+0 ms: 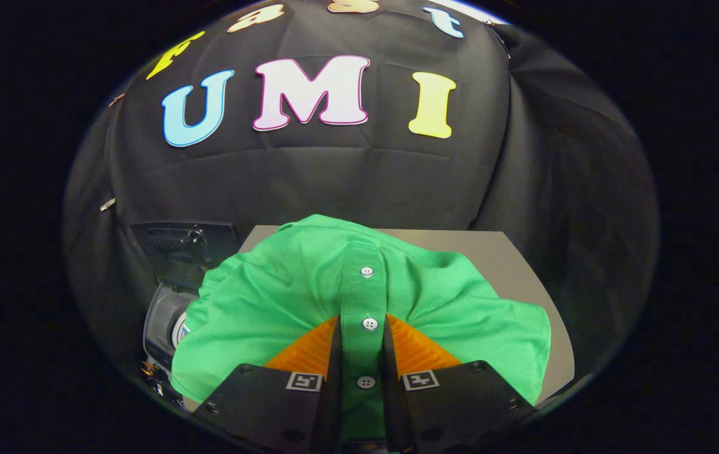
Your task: Put the clothes into the washing machine and then close the washing machine lid.
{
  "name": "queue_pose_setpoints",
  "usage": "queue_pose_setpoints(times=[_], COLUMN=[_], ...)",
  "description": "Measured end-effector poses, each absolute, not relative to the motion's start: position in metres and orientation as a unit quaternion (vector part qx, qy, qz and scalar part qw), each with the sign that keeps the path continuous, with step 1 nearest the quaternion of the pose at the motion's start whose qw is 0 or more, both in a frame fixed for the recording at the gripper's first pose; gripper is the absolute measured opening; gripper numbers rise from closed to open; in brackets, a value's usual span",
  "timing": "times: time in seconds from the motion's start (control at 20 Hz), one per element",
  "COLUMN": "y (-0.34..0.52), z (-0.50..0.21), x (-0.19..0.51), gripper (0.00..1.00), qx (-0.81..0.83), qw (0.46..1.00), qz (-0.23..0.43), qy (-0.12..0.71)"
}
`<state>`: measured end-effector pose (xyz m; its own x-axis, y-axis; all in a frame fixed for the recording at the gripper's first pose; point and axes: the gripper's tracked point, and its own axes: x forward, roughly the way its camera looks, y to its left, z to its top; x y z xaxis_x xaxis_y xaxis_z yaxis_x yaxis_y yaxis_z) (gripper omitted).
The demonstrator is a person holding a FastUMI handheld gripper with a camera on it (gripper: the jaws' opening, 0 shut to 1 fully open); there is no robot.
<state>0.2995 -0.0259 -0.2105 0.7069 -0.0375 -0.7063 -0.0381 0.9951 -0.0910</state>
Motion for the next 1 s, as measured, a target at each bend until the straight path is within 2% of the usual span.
queue_pose_setpoints(times=[0.05, 0.25, 0.7, 1.0], y=[-0.026, -0.023, 0.002, 0.059], z=[-0.205, -0.188, -0.097, -0.058], x=[0.3, 0.302, 0.308, 0.306], gripper=[0.15, 0.15, 0.15, 0.14], qx=[-0.033, -0.009, 0.027, 0.022], qw=[0.923, 0.925, 0.941, 0.948], qz=[-0.003, -0.005, 0.003, 0.034], qy=[0.384, 0.38, 0.338, 0.316])
